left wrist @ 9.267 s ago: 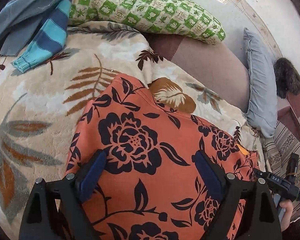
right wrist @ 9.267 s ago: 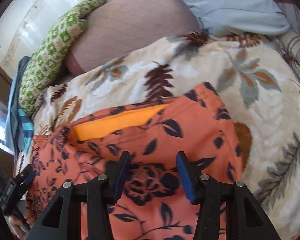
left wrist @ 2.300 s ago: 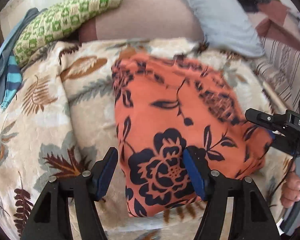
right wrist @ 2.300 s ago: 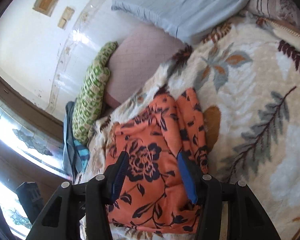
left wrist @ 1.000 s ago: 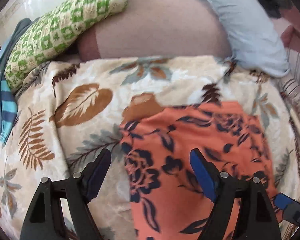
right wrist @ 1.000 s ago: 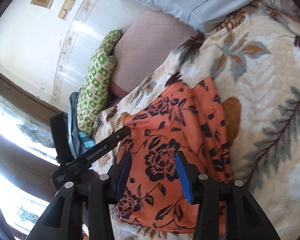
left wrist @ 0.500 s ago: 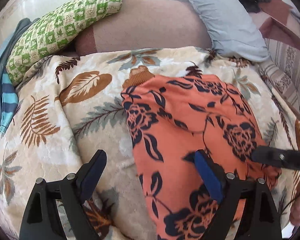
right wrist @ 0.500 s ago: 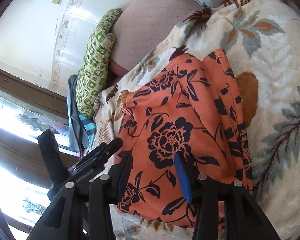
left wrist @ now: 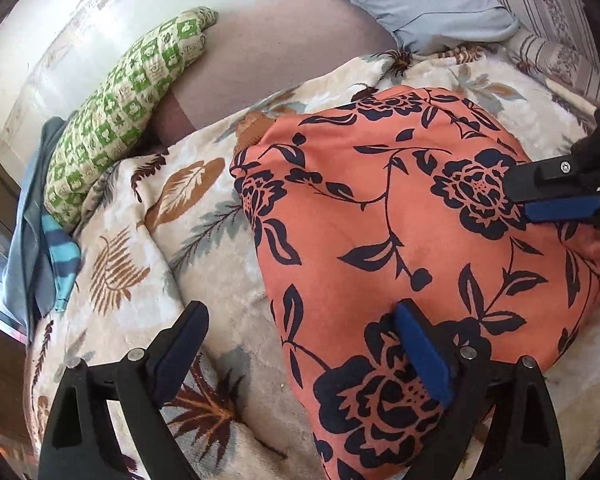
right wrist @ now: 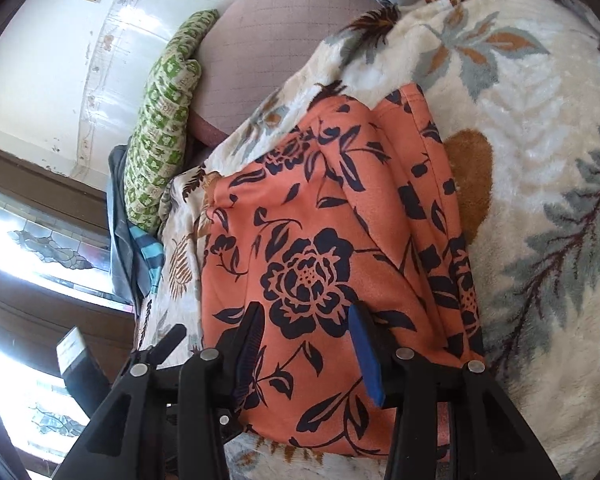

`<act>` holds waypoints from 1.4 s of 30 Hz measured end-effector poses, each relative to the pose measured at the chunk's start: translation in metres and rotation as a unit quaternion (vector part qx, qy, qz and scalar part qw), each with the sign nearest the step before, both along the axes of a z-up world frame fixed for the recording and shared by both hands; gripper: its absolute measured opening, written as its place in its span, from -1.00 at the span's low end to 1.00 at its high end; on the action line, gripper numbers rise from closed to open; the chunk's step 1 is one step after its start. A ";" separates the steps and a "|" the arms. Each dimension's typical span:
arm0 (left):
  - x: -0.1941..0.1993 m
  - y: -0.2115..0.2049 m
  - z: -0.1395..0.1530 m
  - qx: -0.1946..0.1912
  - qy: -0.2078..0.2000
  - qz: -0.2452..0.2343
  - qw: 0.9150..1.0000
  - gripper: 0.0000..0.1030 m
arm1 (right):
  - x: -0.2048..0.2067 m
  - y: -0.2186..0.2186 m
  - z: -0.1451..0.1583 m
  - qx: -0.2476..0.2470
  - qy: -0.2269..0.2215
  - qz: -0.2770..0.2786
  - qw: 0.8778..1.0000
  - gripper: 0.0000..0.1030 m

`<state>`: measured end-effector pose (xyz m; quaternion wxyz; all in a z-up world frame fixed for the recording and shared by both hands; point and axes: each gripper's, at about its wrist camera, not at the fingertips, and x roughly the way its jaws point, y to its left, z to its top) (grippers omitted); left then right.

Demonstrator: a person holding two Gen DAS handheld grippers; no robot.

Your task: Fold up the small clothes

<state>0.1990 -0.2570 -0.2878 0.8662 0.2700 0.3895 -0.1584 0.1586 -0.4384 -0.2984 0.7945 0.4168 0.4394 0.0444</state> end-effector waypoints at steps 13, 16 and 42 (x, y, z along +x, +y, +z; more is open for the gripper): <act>0.002 0.002 -0.001 -0.005 -0.006 0.013 1.000 0.84 | -0.004 -0.004 -0.001 -0.004 -0.004 0.004 1.000 -0.07; 0.002 0.003 -0.001 -0.009 -0.004 0.014 1.000 0.85 | -0.005 -0.005 -0.001 0.000 -0.007 0.004 1.000 -0.07; 0.005 0.004 -0.002 -0.011 0.000 0.030 0.999 0.92 | -0.001 0.000 -0.001 -0.028 -0.001 0.007 1.000 -0.06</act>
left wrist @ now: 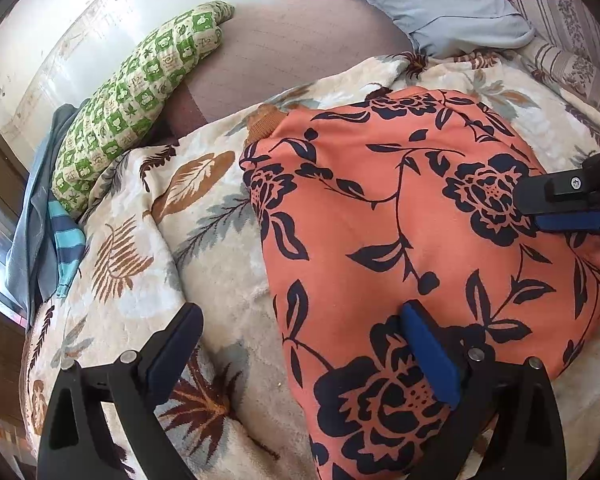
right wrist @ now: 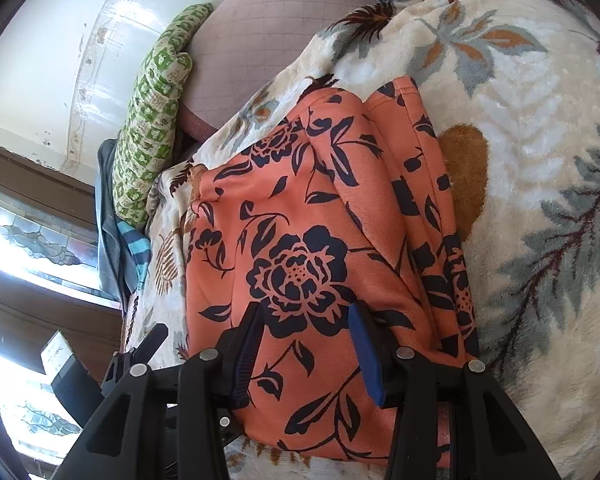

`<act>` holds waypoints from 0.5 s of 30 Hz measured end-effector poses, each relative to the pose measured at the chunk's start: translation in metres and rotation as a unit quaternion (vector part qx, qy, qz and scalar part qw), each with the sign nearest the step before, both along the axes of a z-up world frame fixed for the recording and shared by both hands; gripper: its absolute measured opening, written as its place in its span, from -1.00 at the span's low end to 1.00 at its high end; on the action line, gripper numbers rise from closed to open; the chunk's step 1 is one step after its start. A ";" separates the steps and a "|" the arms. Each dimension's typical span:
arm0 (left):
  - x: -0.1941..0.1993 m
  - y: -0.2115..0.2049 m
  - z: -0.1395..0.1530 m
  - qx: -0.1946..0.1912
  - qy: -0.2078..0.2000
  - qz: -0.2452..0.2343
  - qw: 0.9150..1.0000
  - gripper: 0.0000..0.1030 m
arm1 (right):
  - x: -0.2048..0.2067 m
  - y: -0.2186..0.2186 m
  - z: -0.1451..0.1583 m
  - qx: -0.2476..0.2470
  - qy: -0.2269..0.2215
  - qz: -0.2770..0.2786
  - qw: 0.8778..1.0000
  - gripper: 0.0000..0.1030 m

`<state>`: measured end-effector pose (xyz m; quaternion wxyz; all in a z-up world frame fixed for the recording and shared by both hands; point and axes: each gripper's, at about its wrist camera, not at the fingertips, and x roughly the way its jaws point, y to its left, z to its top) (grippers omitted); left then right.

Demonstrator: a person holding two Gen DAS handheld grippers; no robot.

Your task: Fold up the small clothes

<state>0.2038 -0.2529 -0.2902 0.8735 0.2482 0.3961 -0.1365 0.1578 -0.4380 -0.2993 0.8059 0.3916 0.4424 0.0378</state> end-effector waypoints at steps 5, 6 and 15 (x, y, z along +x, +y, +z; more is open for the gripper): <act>-0.001 -0.003 0.001 0.011 -0.001 0.005 1.000 0.92 | -0.001 -0.002 0.000 0.007 -0.001 0.000 1.000 -0.06; -0.001 -0.003 0.001 0.013 -0.001 0.007 1.000 0.92 | -0.001 -0.002 0.000 0.008 -0.002 0.000 1.000 -0.06; 0.006 0.008 0.029 -0.035 0.033 -0.007 0.999 0.92 | -0.017 -0.019 0.012 0.029 -0.043 -0.005 0.999 0.00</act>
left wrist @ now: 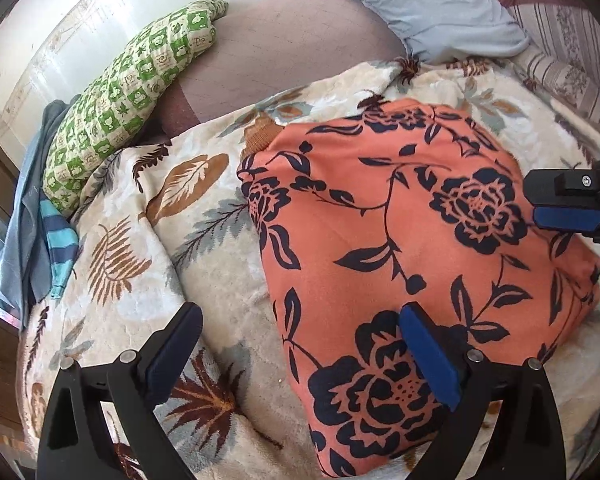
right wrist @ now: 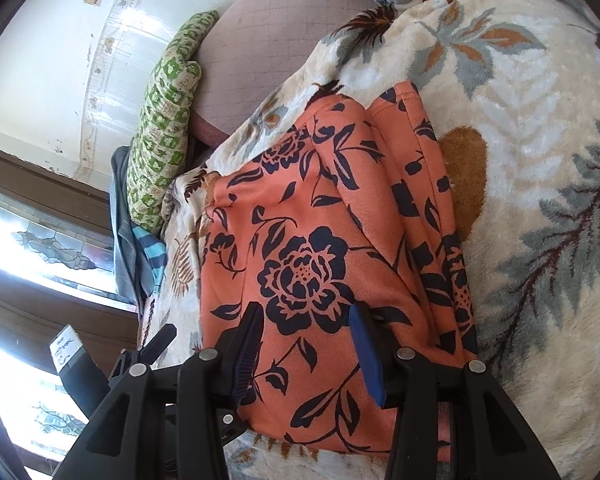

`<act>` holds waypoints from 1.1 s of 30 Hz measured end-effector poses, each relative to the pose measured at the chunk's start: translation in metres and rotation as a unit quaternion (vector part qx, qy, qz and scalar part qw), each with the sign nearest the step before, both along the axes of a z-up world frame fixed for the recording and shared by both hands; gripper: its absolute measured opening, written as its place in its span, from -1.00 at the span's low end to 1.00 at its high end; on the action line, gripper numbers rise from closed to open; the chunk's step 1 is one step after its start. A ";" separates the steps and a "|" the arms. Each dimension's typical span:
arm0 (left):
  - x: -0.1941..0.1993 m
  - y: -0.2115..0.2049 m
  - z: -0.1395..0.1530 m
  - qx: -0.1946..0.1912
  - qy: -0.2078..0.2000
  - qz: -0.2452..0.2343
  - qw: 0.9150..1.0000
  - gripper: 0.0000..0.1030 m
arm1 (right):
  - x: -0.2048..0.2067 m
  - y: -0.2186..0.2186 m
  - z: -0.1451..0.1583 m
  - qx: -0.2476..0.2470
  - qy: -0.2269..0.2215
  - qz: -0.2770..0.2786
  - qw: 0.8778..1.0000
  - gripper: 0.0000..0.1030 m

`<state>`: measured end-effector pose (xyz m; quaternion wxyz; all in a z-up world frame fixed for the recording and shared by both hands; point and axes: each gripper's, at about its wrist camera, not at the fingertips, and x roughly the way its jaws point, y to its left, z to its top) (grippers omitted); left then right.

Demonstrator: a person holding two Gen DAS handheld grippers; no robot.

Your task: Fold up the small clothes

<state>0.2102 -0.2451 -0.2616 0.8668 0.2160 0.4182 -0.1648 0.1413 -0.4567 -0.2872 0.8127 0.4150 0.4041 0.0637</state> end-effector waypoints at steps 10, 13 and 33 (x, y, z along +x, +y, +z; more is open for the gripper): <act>0.043 0.038 0.009 -0.076 0.053 0.083 0.992 0.92 | -0.031 -0.056 -0.009 0.025 0.009 -0.089 0.996 0.29; 0.038 0.034 0.007 -0.069 0.028 0.079 0.994 0.92 | -0.032 -0.061 -0.011 0.021 0.015 -0.093 0.995 0.29; 0.045 0.028 0.012 -0.053 -0.029 0.059 0.996 0.92 | -0.003 -0.042 -0.020 -0.003 0.040 -0.077 0.996 0.44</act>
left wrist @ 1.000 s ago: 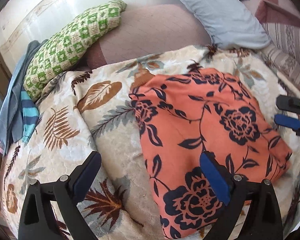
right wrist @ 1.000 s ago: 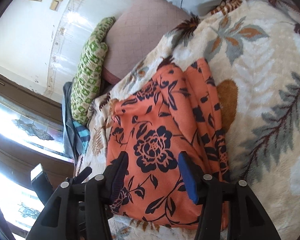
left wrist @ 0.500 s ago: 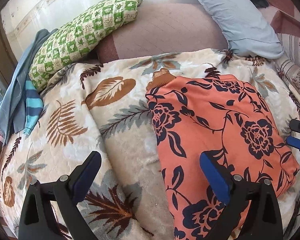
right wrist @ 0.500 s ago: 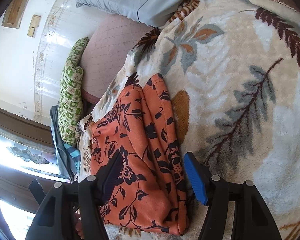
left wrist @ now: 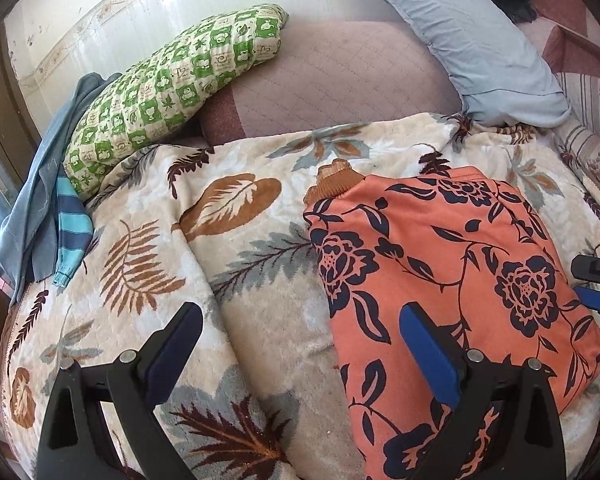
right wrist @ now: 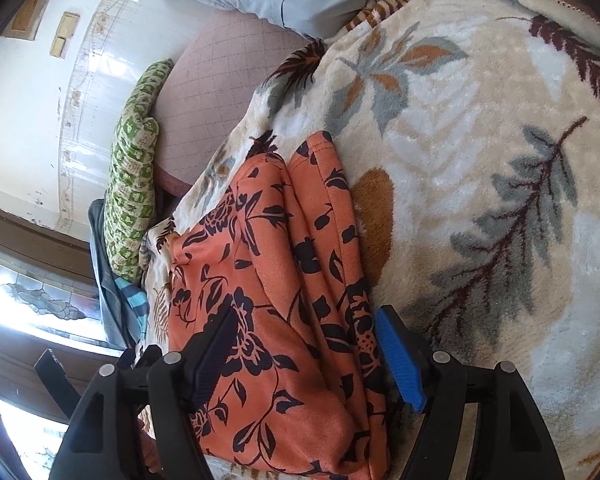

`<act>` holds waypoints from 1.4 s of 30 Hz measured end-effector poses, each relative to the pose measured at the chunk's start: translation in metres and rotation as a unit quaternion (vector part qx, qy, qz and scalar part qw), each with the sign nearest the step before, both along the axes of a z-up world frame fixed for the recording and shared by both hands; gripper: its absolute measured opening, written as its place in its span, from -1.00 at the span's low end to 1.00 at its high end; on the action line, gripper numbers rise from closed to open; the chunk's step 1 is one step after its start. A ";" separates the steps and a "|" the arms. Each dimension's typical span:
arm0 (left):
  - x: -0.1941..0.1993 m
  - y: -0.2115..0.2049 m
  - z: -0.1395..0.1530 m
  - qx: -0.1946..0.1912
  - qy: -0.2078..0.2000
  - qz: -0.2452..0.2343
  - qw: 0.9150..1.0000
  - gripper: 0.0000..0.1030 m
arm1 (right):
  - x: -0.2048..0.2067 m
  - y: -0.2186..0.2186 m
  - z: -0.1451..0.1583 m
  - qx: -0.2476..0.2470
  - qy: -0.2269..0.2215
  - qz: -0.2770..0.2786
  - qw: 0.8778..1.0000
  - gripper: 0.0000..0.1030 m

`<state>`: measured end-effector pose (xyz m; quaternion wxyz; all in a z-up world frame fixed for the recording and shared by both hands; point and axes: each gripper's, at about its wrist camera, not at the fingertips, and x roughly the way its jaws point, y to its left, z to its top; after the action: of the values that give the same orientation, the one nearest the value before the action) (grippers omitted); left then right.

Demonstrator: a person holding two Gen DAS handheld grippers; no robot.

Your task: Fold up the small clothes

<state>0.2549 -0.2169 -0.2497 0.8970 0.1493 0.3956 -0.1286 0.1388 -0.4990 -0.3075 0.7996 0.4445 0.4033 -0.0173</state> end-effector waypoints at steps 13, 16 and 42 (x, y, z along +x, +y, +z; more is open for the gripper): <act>0.013 -0.013 -0.016 -0.034 0.028 -0.035 0.998 0.92 | 0.017 0.006 -0.013 -0.038 0.043 0.007 0.998 0.54; 0.016 -0.020 -0.024 -0.038 0.036 -0.045 0.998 0.92 | 0.018 0.005 -0.014 -0.034 0.041 0.009 0.999 0.56; 0.035 -0.031 -0.064 -0.109 0.210 -0.101 0.966 1.00 | 0.036 0.023 -0.023 0.001 0.014 0.063 0.998 0.42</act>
<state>0.2901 -0.2477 -0.3132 0.7871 0.0600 0.5415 -0.2893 0.1745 -0.4761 -0.3300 0.7932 0.4189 0.4412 0.0273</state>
